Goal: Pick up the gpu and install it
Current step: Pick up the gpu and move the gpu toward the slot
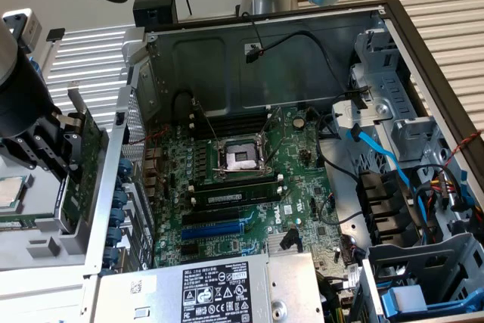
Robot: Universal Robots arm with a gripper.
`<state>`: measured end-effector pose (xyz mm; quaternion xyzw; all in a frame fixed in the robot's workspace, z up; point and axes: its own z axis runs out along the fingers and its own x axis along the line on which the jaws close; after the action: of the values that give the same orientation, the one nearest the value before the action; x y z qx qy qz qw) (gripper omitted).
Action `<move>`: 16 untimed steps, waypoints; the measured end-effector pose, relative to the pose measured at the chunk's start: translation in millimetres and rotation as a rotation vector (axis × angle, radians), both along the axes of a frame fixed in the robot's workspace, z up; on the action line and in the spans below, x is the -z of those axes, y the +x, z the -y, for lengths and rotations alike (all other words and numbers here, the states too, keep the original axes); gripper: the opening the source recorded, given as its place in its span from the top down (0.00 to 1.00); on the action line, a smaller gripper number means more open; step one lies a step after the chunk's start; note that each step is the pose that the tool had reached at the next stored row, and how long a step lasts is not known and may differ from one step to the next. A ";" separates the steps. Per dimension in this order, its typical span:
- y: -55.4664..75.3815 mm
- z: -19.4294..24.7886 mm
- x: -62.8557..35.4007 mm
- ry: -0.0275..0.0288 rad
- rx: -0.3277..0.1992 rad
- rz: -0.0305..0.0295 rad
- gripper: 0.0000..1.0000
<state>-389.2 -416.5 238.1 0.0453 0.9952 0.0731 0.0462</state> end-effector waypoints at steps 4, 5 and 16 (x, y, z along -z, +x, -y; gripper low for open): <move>0.0 0.0 -3.4 0.0001 0.000 0.0000 0.73; 0.0 0.0 -5.4 0.0002 0.000 0.0000 0.73; 0.0 0.1 -36.8 0.0002 0.002 0.0000 0.73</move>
<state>-389.2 -416.6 274.9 0.0462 0.9952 0.0732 0.0463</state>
